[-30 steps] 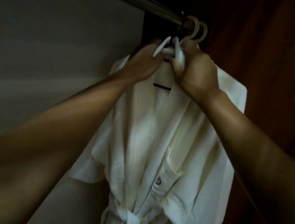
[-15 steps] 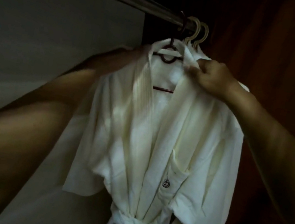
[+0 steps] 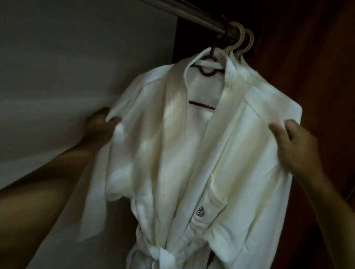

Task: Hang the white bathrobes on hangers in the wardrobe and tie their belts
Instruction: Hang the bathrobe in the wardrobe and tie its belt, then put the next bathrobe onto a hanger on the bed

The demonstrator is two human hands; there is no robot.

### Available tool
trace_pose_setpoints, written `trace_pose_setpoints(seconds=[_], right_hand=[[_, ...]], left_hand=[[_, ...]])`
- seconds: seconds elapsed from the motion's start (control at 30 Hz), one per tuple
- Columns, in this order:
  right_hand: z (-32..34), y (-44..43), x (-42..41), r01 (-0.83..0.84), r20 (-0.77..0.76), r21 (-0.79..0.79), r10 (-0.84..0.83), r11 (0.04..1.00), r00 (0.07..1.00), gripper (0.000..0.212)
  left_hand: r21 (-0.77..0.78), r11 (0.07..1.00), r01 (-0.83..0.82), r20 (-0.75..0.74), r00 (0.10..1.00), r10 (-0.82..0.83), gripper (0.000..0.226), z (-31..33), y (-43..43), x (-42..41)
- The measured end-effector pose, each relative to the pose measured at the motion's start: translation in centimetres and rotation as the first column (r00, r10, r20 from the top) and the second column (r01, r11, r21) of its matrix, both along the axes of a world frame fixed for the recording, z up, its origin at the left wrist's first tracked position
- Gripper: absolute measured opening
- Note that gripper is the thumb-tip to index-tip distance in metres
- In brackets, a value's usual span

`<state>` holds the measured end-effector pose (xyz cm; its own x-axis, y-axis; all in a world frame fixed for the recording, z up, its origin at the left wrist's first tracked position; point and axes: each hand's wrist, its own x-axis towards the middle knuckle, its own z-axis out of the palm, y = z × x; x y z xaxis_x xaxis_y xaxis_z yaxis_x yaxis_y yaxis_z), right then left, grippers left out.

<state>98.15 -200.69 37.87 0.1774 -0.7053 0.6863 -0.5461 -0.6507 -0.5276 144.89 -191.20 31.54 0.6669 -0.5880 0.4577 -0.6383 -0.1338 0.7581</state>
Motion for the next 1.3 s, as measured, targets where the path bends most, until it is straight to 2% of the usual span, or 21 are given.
trace_pose_setpoints(seconds=[0.1, 0.17, 0.23, 0.33, 0.4, 0.5, 0.57, 0.63, 0.7, 0.77, 0.9, 1.03, 1.13, 1.2, 1.3], right_hand=[[-1.5, 1.8, -0.1, 0.006, -0.056, 0.039, -0.004, 0.999, 0.998, 0.036], [-3.8, 2.5, -0.4, 0.036, -0.145, 0.135, -0.016, 0.99, 0.989, 0.019], [-6.6, 2.8, -1.0, 0.106, -0.233, 0.232, -0.051, 0.967, 0.971, 0.04], [-8.2, 3.8, -1.7, 0.194, -0.311, 0.311, -0.093, 0.93, 0.946, 0.047], [-7.4, 4.9, -1.7, 0.19, -0.283, 0.261, -0.113, 0.947, 0.953, 0.062], [-4.3, 6.9, -0.7, 0.058, -0.061, 0.051, -0.055, 0.997, 0.997, 0.088], [-2.3, 7.6, 0.3, 0.011, -0.071, -0.099, -0.018, 0.995, 0.997, 0.089], [-0.9, 7.8, 1.2, 0.005, -0.15, -0.153, -0.028, 0.988, 0.988, 0.085], [-0.1, 8.2, 1.4, 0.028, -0.205, -0.116, -0.052, 0.993, 0.977, 0.083], [0.0, 8.6, 0.7, 0.045, -0.244, -0.056, -0.057, 0.997, 0.968, 0.085], [-0.7, 10.7, -2.8, 0.057, -0.235, 0.026, -0.049, 0.998, 0.971, 0.083], [-2.3, 14.1, -7.5, 0.193, -0.212, 0.128, -0.163, 0.973, 0.964, 0.074], [-4.2, 16.3, -11.2, 0.258, -0.195, 0.206, -0.219, 0.944, 0.956, 0.073], [-5.4, 17.8, -13.8, 0.294, -0.179, 0.254, -0.254, 0.921, 0.95, 0.069], [-6.9, 20.5, -18.4, 0.341, -0.168, 0.276, -0.304, 0.899, 0.938, 0.061]], left_hand=[[0.105, 0.994, 0.016, -0.041, 0.999, -0.012, 0.053, -0.8, 0.4, -1.7], [0.172, 0.985, -0.009, -0.085, 0.996, 0.024, 0.064, -2.5, 1.1, -2.1], [0.211, 0.977, -0.028, -0.115, 0.992, 0.053, 0.074, -4.3, 2.4, -2.8], [0.213, 0.972, -0.103, 0.037, 0.995, 0.097, 0.093, -5.5, 3.7, -4.2], [0.092, 0.989, -0.119, 0.2, 0.975, 0.099, 0.09, -3.7, 4.4, -6.3], [-0.099, 0.995, -0.003, 0.335, 0.942, 0.036, 0.089, 1.9, 5.3, -11.4], [-0.101, 0.986, 0.129, 0.414, 0.907, -0.077, 0.091, 5.4, 4.8, -15.1], [-0.048, 0.957, 0.286, 0.493, 0.84, -0.227, 0.091, 8.6, 3.8, -18.6], [0.024, 0.918, 0.395, 0.509, 0.786, -0.352, 0.088, 11.1, 0.8, -20.5], [0.121, 0.891, 0.438, 0.465, 0.768, -0.441, 0.086, 12.7, -2.1, -21.4], [0.166, 0.868, 0.468, 0.472, 0.735, -0.487, 0.078, 13.5, -4.3, -22.7], [0.068, 0.93, 0.361, 0.489, 0.8, -0.347, 0.083, 12.9, -2.9, -24.4], [-0.065, 0.907, 0.415, 0.404, 0.842, -0.357, 0.082, 10.3, -0.6, -26.8], [-0.052, 0.903, 0.426, 0.389, 0.842, -0.374, 0.08, 7.7, 1.3, -29.4], [-0.047, 0.888, 0.458, 0.453, 0.802, -0.39, 0.07, 4.3, 3.9, -34.2]])
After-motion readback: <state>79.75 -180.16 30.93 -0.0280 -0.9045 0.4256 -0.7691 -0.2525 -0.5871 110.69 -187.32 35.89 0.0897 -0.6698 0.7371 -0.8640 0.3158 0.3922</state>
